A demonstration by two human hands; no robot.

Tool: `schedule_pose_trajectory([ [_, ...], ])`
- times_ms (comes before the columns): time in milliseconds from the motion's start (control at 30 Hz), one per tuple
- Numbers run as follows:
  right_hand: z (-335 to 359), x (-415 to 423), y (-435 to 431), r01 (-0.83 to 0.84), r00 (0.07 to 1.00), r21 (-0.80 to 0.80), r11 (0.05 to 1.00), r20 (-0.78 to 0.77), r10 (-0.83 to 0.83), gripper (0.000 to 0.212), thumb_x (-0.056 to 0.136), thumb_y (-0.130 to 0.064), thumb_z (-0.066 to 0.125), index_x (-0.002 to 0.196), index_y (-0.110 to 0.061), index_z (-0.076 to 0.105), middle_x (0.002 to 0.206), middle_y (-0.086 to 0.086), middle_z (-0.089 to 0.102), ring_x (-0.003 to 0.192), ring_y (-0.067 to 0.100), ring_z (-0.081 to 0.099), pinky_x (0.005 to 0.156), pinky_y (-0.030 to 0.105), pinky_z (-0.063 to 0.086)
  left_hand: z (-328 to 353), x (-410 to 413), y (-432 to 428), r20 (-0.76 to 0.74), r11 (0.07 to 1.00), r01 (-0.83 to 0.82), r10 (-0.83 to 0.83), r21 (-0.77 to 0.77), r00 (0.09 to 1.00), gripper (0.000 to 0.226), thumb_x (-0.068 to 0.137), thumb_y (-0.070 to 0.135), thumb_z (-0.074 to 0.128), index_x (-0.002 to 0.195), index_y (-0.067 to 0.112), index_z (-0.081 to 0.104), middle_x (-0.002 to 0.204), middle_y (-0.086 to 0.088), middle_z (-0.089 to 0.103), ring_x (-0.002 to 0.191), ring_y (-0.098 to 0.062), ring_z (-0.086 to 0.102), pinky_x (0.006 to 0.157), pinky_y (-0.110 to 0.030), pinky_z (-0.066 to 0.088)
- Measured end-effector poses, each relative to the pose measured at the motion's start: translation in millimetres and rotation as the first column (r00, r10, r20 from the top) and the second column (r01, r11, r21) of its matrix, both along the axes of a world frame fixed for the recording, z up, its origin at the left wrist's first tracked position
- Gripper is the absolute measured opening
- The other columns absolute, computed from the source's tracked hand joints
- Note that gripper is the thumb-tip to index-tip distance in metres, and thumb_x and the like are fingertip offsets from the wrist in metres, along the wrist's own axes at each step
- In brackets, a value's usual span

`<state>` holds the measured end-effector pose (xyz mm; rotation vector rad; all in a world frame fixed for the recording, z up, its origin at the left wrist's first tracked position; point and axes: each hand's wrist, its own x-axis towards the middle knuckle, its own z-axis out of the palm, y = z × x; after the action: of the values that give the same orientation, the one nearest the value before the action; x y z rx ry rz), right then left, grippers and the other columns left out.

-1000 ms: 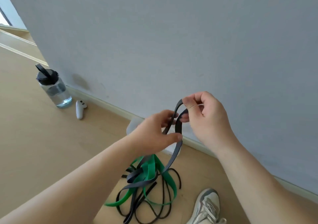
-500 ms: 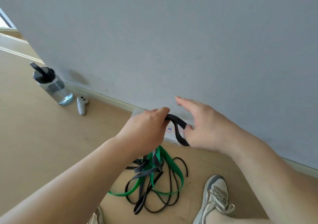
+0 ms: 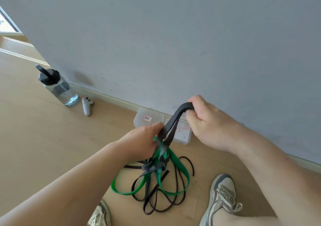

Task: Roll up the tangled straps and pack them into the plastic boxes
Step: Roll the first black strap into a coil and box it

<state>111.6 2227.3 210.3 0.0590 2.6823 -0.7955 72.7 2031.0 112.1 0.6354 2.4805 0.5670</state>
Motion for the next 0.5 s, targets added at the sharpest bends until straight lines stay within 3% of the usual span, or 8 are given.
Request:
schedule_pose_trajectory([
  [100,8.9,5.3,20.3,0.045,0.999,0.106,0.993,-0.015,-0.044,0.023,0.108,-0.039,0.026,0.112,-0.026,0.044,0.097,-0.003,0.058,0.081,0.018,0.059,0.074,0.041,0.051,1.9,0.0,1.3,0.102,0.987,-0.078,0.064,0.142,0.993,0.014,0.082,0.031,0.043,0.096,0.033,0.047,0.103,0.003,0.070,0.089,-0.024,0.065,0.083,-0.050,0.055],
  [167,8.2,8.1,28.4,0.101,0.995,0.111,0.989,-0.035,-0.098,0.022,0.108,-0.041,0.026,0.109,-0.026,0.043,0.095,-0.006,0.058,0.081,0.018,0.058,0.077,0.043,0.051,6.2,1.8,5.8,0.172,0.965,-0.143,0.105,0.222,0.979,0.030,0.076,0.042,0.047,0.103,0.030,0.051,0.112,0.007,0.070,0.102,-0.017,0.066,0.092,-0.047,0.055],
  [233,7.5,10.5,30.0,0.144,0.988,-0.006,0.990,-0.050,-0.144,0.022,0.106,-0.042,0.030,0.101,-0.026,0.045,0.084,-0.005,0.056,0.073,0.018,0.053,0.069,0.041,0.047,2.2,6.8,10.2,0.180,0.958,-0.119,0.072,0.262,0.981,0.046,0.081,0.041,0.061,0.125,0.031,0.050,0.131,0.014,0.063,0.124,-0.005,0.058,0.107,-0.037,0.049],
  [300,8.3,14.9,25.4,0.060,0.998,-0.097,0.994,-0.002,-0.060,0.020,0.105,-0.041,0.035,0.096,-0.029,0.047,0.077,-0.008,0.052,0.068,0.013,0.049,0.064,0.034,0.043,0.5,12.8,16.3,0.147,0.958,-0.087,0.047,0.275,0.988,0.071,0.086,0.055,0.068,0.148,0.038,0.036,0.144,0.019,0.054,0.135,-0.002,0.050,0.113,-0.033,0.043],
  [333,9.0,18.1,21.2,-0.012,0.999,-0.119,0.993,0.028,0.016,0.017,0.105,-0.040,0.037,0.095,-0.032,0.048,0.076,-0.010,0.051,0.066,0.008,0.048,0.064,0.030,0.041,0.9,14.8,20.5,0.126,0.956,-0.076,0.042,0.283,0.991,0.069,0.086,0.061,0.066,0.146,0.042,0.037,0.141,0.020,0.056,0.131,-0.003,0.053,0.110,-0.031,0.045],
  [433,6.9,23.6,13.3,-0.118,0.991,-0.096,0.988,0.050,0.124,0.012,0.107,-0.035,0.038,0.101,-0.035,0.048,0.080,-0.013,0.051,0.069,-0.001,0.050,0.064,0.024,0.038,-3.2,15.9,33.3,0.029,0.956,-0.013,0.004,0.294,1.000,0.009,0.099,0.050,0.055,0.105,0.047,0.049,0.096,0.015,0.065,0.087,-0.004,0.063,0.082,-0.030,0.053],
  [500,2.1,20.7,16.7,-0.138,0.990,0.058,0.989,0.038,0.136,0.012,0.107,-0.035,0.034,0.107,-0.034,0.046,0.093,-0.015,0.053,0.083,0.001,0.053,0.073,0.031,0.046,-3.6,16.1,34.7,-0.048,0.969,-0.016,0.029,0.247,0.998,0.012,0.106,0.037,0.045,0.095,0.035,0.048,0.082,0.008,0.065,0.072,-0.012,0.062,0.072,-0.039,0.055],
])
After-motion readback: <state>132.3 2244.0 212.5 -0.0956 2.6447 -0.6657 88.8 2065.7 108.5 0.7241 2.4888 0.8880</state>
